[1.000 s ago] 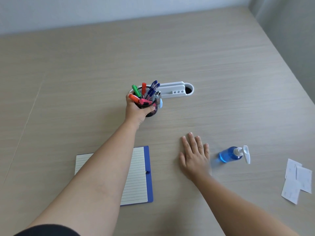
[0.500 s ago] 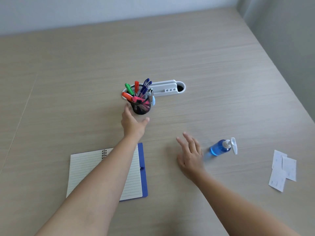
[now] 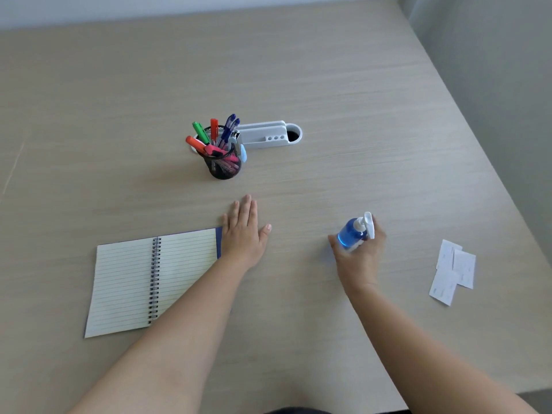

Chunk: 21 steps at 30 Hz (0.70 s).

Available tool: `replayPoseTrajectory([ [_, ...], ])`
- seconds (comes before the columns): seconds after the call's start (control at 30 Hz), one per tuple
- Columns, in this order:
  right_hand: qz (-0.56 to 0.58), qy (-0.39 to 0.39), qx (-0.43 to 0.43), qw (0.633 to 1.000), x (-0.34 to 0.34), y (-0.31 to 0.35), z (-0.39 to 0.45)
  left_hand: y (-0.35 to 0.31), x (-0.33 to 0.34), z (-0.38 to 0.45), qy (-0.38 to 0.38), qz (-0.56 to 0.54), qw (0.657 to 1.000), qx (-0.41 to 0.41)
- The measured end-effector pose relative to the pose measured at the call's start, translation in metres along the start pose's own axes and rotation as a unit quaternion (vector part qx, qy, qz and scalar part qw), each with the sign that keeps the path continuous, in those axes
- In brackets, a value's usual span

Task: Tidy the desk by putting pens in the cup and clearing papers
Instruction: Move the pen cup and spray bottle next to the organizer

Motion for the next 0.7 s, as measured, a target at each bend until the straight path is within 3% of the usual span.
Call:
replayPoseTrajectory([
  [0.27,-0.082,0.054,0.028,0.995,0.023,0.028,0.035,0.003,0.005,0.000,-0.024,0.003,1.000,-0.008],
  [0.57,-0.077,0.174,-0.088,0.978,0.116,0.119,0.106,0.002,0.004,0.000,-0.025,0.017,1.000,-0.007],
  [0.7,-0.110,0.235,-0.091,0.961,0.152,0.144,0.125,0.003,0.006,0.001,-0.019,0.019,1.000,-0.007],
])
Point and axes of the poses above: each hand's wrist, its own z-axis towards the middle knuckle, its own x-axis out of the palm, y = z × x, the point moved 7 cm from there along z, towards the middle knuckle, and after that the axes turned 9 degrees about y, right-handed, at the moved point
